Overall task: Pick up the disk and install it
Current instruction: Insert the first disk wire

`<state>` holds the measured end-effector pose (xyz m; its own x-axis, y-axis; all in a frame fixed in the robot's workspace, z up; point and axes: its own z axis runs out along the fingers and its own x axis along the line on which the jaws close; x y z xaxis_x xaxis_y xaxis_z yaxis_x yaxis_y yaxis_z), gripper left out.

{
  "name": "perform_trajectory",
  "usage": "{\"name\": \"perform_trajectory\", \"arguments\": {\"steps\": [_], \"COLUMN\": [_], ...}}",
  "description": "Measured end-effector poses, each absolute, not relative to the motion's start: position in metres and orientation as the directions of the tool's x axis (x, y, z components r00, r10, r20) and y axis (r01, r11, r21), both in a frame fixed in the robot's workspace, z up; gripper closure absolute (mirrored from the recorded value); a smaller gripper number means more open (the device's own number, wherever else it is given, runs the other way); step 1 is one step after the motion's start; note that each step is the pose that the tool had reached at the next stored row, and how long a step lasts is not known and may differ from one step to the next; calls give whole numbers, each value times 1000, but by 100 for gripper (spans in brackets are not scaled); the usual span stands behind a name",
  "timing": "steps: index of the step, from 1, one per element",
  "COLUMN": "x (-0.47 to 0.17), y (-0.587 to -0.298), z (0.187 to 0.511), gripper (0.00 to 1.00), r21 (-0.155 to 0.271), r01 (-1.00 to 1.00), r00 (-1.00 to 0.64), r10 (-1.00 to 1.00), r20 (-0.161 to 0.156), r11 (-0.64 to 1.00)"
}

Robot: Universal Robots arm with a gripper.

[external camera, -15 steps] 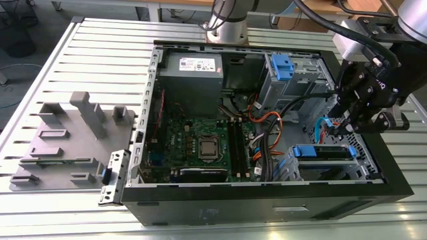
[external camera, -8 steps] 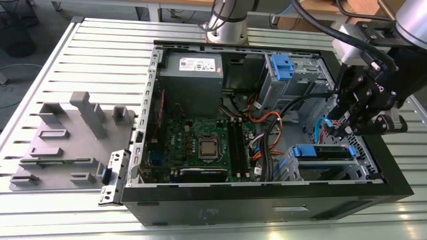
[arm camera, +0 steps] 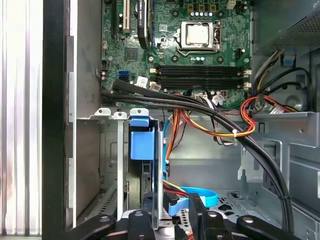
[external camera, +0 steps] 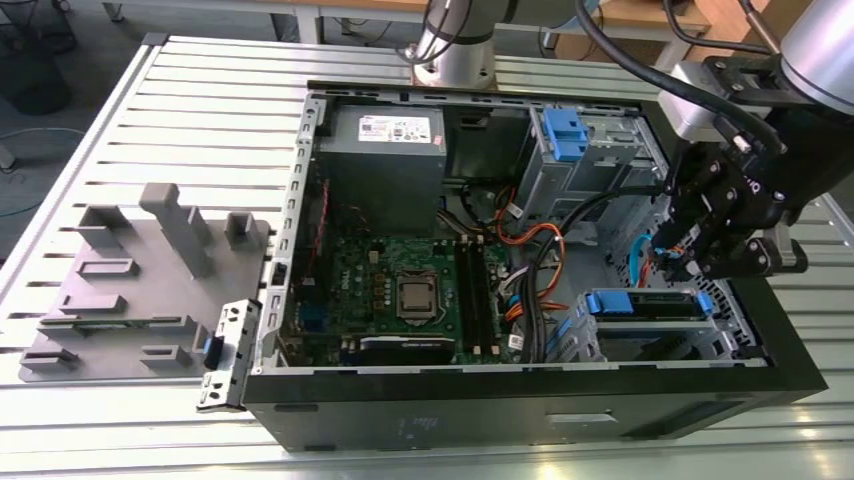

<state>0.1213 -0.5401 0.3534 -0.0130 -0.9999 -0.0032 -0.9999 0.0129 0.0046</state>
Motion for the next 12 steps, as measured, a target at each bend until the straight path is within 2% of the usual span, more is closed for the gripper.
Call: {"name": "perform_trajectory", "arguments": {"steps": [8,9,10,12], "x": [121,121,121,121], "y": [-540,-540,-540,-540], "z": [353,353,353,353], "gripper": [60,66,66,78], "r21": [5,5,5,5], "r01": [-1000,-1000,-1000,-1000], "r00": [-13,-13,-13,-13], "r10": [-1000,-1000,-1000,-1000], "r20": [-2,-2,-2,-2], "r11": [13,13,13,13]}}
